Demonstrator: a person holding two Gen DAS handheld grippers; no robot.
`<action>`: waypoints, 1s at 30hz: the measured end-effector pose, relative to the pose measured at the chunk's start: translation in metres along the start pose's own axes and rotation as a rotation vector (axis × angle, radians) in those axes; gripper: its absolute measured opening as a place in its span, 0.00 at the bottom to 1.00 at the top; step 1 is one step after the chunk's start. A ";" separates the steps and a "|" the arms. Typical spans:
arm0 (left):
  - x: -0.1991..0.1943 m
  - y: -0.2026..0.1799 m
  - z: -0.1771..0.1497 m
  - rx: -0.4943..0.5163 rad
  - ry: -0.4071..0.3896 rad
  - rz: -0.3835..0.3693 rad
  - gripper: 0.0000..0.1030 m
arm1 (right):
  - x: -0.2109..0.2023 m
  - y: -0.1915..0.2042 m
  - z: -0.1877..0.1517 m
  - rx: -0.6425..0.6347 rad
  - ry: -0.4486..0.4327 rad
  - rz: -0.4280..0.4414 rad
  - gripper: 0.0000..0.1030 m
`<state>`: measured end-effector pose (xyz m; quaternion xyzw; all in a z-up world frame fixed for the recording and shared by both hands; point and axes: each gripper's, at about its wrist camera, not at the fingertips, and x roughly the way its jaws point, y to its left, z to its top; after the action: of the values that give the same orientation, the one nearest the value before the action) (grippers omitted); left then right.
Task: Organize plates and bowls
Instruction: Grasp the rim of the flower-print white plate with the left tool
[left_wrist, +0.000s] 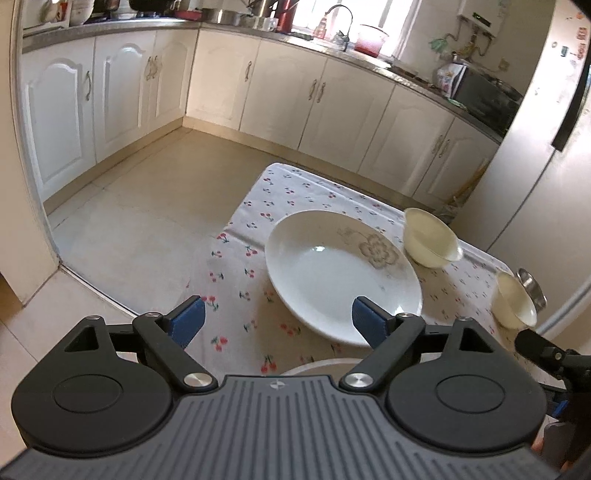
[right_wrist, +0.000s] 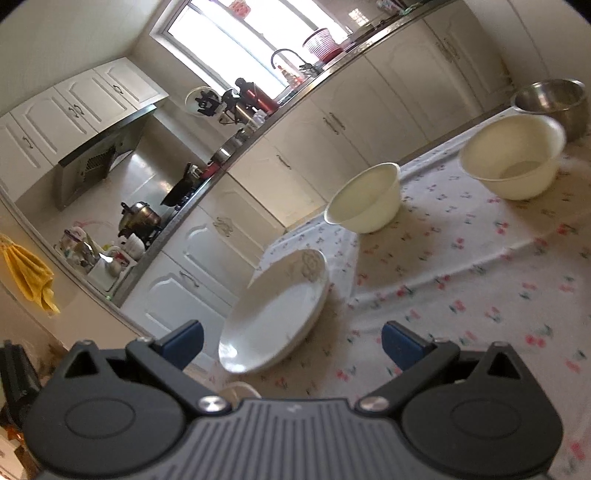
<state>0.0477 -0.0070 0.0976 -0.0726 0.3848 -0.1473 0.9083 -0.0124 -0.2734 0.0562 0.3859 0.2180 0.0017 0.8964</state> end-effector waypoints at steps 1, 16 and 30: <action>0.004 0.001 0.002 -0.007 0.005 0.000 1.00 | 0.006 0.001 0.003 0.000 0.003 0.009 0.99; 0.068 0.023 0.022 -0.094 0.069 -0.020 0.98 | 0.080 -0.017 0.024 0.039 0.001 0.102 0.98; 0.094 0.016 0.027 -0.068 0.123 -0.063 0.46 | 0.095 -0.025 0.024 0.040 0.016 0.180 0.98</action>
<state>0.1322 -0.0221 0.0486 -0.1064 0.4421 -0.1669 0.8748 0.0785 -0.2913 0.0163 0.4218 0.1895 0.0812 0.8829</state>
